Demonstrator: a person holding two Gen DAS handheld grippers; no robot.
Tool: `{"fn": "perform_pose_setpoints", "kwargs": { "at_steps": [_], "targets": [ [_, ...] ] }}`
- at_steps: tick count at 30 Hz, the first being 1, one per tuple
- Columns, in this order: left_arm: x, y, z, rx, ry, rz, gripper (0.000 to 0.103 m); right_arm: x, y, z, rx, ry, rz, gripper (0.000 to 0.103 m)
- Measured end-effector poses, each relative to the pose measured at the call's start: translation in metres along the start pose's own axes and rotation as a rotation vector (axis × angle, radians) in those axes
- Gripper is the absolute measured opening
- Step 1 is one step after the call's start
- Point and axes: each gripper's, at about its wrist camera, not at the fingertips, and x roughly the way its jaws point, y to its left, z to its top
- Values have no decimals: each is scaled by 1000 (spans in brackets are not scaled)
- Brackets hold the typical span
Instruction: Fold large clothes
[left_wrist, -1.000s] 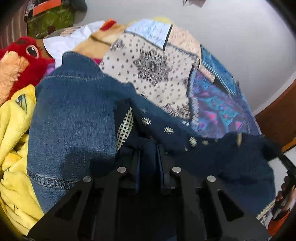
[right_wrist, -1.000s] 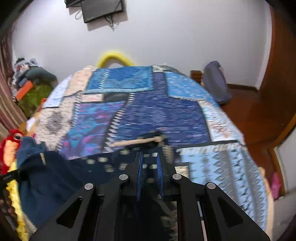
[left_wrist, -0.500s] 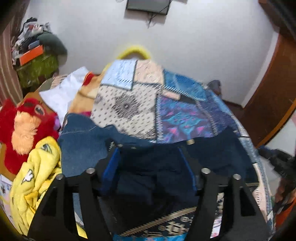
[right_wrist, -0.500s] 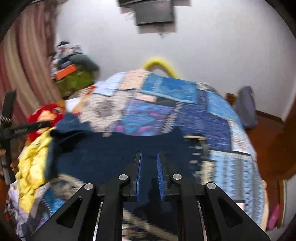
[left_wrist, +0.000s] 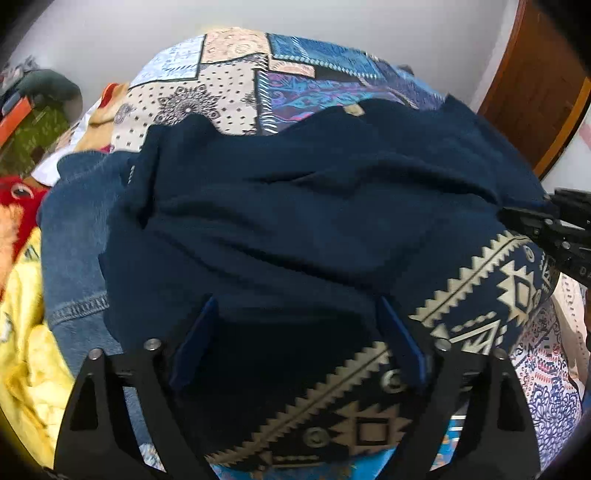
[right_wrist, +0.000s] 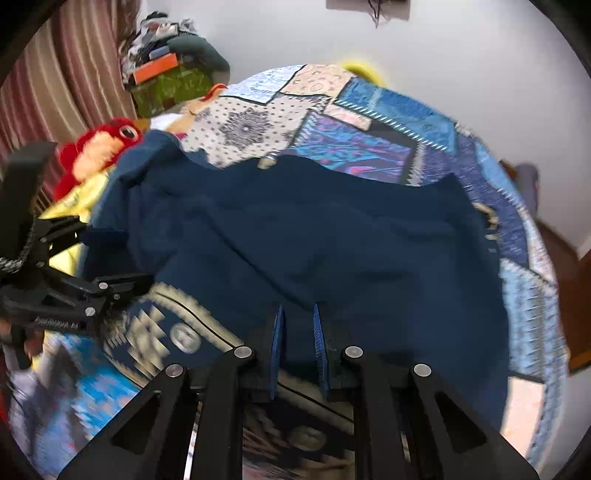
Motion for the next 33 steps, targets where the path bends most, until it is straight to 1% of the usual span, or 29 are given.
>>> {"fn": "perform_pose_setpoints", "kwargs": {
  "at_steps": [1, 2, 3, 4, 7, 8, 10, 12, 14, 15, 16, 17, 18, 19, 20, 21, 22, 23, 24, 25, 28, 30, 31, 33],
  "targets": [
    [-1, 8, -3, -21, -3, -21, 90, -1, -4, -4, -10, 4, -33, 13],
    [-3, 12, -5, -25, -5, -20, 90, -1, -9, -9, -23, 12, -81, 13],
    [-5, 15, -8, -17, -9, -16, 87, -1, -16, -16, -33, 18, -95, 13],
    [-7, 14, -12, 4, -15, -7, 87, -2, -24, -21, -27, 24, -87, 13],
    [-16, 3, -29, 91, -30, 56, 86, -7, -45, -37, 28, 26, -63, 12],
    [-16, 0, -37, 118, -24, 90, 86, -9, -50, -41, 47, 26, -62, 12],
    [-15, 1, -46, 116, -11, 143, 87, -11, -55, -49, 60, 32, -84, 12],
    [-14, 11, -55, 69, 10, 165, 87, -13, -55, -58, 50, 22, -113, 12],
    [-17, 28, -64, -13, 20, 142, 87, -15, -53, -63, 39, 16, -142, 12],
    [-22, 41, -70, -79, 24, 128, 87, -17, -52, -65, 37, 16, -160, 12],
    [-24, 49, -73, -110, 23, 126, 86, -19, -49, -66, 30, 16, -186, 12],
    [-31, 60, -80, -157, 18, 142, 86, -22, -47, -68, 17, 14, -230, 13],
    [-34, 67, -85, -180, 18, 163, 84, -22, -46, -70, 2, 15, -266, 13],
    [-41, 74, -91, -199, 12, 159, 84, -23, -44, -74, -24, 18, -304, 13],
    [-49, 78, -96, -214, 5, 157, 83, -25, -43, -77, -37, 19, -318, 17],
    [-54, 80, -100, -227, 3, 171, 83, -28, -44, -81, -37, 21, -345, 37],
    [-60, 82, -105, -237, -1, 184, 83, -31, -46, -84, -30, 19, -393, 55],
    [-68, 83, -110, -243, -5, 185, 83, -35, -52, -87, -10, 10, -467, 94],
    [-75, 84, -116, -251, -9, 180, 83, -39, -60, -90, 16, 5, -484, 103],
    [-80, 83, -121, -258, -11, 177, 83, -41, -74, -95, 72, 24, -437, 103],
    [-102, 83, -133, -306, -36, 126, 84, -45, -114, -112, 283, 124, -313, 103],
    [-111, 83, -137, -355, -50, 71, 84, -56, -133, -126, 387, 136, -271, 103],
    [-113, 81, -135, -375, -54, 46, 84, -61, -137, -130, 415, 137, -267, 103],
    [-111, 74, -133, -431, -60, -41, 84, -75, -142, -136, 450, 126, -249, 103]
  ]
}}
